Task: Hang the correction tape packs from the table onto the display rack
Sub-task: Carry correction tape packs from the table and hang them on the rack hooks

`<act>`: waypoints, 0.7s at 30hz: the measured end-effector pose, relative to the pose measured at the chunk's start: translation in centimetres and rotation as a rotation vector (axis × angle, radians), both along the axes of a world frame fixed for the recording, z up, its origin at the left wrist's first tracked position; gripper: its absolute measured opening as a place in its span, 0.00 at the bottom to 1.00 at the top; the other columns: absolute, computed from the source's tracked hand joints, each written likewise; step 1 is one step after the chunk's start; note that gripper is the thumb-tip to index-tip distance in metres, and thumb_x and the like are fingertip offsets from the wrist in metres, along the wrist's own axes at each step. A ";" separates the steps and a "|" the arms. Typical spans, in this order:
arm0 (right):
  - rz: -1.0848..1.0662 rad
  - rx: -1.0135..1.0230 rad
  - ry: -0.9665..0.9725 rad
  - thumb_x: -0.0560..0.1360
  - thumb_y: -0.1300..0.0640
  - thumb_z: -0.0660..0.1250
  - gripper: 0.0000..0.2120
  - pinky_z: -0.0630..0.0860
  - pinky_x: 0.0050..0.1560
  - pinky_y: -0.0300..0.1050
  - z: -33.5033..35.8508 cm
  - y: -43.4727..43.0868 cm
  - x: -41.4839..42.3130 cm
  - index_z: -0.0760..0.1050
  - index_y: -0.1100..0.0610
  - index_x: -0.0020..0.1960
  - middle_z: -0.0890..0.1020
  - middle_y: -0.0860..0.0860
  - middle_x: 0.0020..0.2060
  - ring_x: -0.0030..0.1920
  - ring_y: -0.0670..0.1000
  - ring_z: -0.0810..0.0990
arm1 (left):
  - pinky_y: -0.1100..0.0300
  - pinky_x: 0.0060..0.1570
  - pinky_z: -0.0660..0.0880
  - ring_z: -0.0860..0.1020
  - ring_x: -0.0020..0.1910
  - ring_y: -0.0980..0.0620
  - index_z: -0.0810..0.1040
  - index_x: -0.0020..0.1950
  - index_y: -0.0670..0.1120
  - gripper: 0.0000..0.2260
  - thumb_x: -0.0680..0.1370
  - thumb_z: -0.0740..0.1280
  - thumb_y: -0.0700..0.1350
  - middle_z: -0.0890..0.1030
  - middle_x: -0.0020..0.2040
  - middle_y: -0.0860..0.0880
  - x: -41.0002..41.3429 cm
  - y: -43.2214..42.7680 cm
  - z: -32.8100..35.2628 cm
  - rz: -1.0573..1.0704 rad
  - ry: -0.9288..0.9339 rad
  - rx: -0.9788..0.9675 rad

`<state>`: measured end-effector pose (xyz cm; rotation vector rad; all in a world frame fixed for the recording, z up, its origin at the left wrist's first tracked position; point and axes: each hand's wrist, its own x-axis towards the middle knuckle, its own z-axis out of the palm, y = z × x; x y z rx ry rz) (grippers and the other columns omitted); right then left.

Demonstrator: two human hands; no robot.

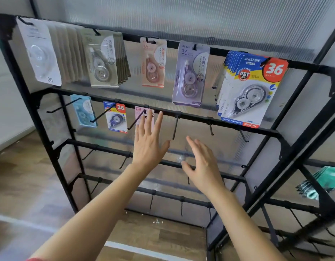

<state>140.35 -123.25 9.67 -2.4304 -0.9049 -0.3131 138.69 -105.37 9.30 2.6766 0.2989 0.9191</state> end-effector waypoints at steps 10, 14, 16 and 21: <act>0.112 -0.134 0.088 0.77 0.51 0.64 0.32 0.57 0.69 0.50 -3.0 6.9 -6.7 0.55 0.53 0.77 0.63 0.58 0.73 0.73 0.56 0.59 | 0.47 0.73 0.42 0.45 0.77 0.42 0.49 0.79 0.52 0.35 0.77 0.63 0.55 0.46 0.79 0.45 -12.5 6.5 -5.5 0.196 0.200 -0.062; 0.186 -0.191 0.168 0.78 0.50 0.63 0.32 0.58 0.68 0.51 -5.4 10.2 -12.3 0.53 0.51 0.77 0.61 0.56 0.73 0.72 0.56 0.59 | 0.46 0.73 0.42 0.44 0.77 0.43 0.49 0.79 0.52 0.34 0.78 0.61 0.56 0.46 0.79 0.45 -19.8 8.7 -8.3 0.264 0.299 -0.096; 0.215 -0.234 0.201 0.78 0.50 0.63 0.32 0.59 0.68 0.51 -6.5 11.8 -15.5 0.53 0.50 0.77 0.60 0.56 0.74 0.72 0.57 0.59 | 0.46 0.73 0.42 0.44 0.77 0.43 0.49 0.79 0.52 0.34 0.78 0.62 0.56 0.45 0.79 0.45 -23.7 9.7 -9.6 0.301 0.343 -0.126; 0.330 -0.301 0.271 0.78 0.49 0.62 0.32 0.57 0.70 0.52 -9.4 15.9 -23.6 0.53 0.50 0.77 0.60 0.55 0.74 0.73 0.55 0.57 | 0.46 0.73 0.41 0.43 0.77 0.43 0.48 0.79 0.53 0.33 0.79 0.61 0.56 0.44 0.79 0.45 -34.1 12.2 -12.6 0.418 0.451 -0.180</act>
